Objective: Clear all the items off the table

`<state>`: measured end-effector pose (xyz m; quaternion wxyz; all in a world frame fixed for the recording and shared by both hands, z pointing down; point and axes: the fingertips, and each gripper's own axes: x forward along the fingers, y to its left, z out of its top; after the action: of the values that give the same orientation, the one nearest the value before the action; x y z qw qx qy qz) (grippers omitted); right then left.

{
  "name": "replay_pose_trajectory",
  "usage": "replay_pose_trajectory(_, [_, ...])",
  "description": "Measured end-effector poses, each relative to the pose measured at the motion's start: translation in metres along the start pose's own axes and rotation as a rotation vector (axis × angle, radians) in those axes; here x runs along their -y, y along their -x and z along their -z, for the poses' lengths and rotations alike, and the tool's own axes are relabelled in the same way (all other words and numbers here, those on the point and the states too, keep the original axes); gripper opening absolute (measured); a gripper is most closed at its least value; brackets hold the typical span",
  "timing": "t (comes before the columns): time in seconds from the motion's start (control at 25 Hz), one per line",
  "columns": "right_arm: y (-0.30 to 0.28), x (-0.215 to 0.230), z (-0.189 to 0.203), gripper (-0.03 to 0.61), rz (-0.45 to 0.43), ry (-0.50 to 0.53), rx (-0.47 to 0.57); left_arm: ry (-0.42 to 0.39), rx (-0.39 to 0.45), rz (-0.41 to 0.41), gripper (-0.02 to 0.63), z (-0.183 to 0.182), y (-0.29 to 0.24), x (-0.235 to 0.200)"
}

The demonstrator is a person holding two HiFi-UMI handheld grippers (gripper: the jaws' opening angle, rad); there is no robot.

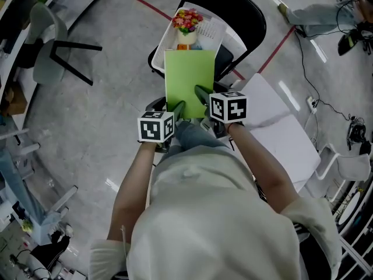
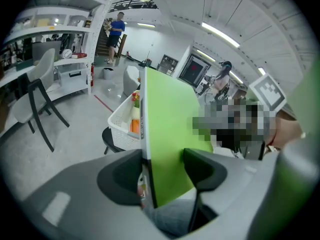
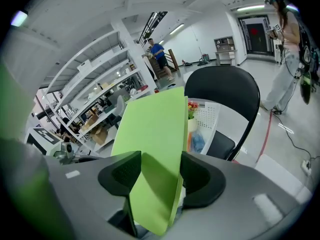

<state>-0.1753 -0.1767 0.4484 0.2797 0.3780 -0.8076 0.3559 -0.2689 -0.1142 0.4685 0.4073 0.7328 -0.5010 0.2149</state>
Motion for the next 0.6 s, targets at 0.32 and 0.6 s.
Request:
replay_pose_trajectory(0.32, [-0.015, 0.018, -0.011, 0.242, 0.032, -0.055, 0.01, -0.03, -0.031, 0.009, 0.264, -0.017, -0.022, -0.008])
replay_pose_trajectory(0.6, [-0.025, 0.032, -0.015, 0.242, 0.039, -0.104, 0.013, -0.05, -0.06, 0.011, 0.264, -0.027, -0.036, -0.01])
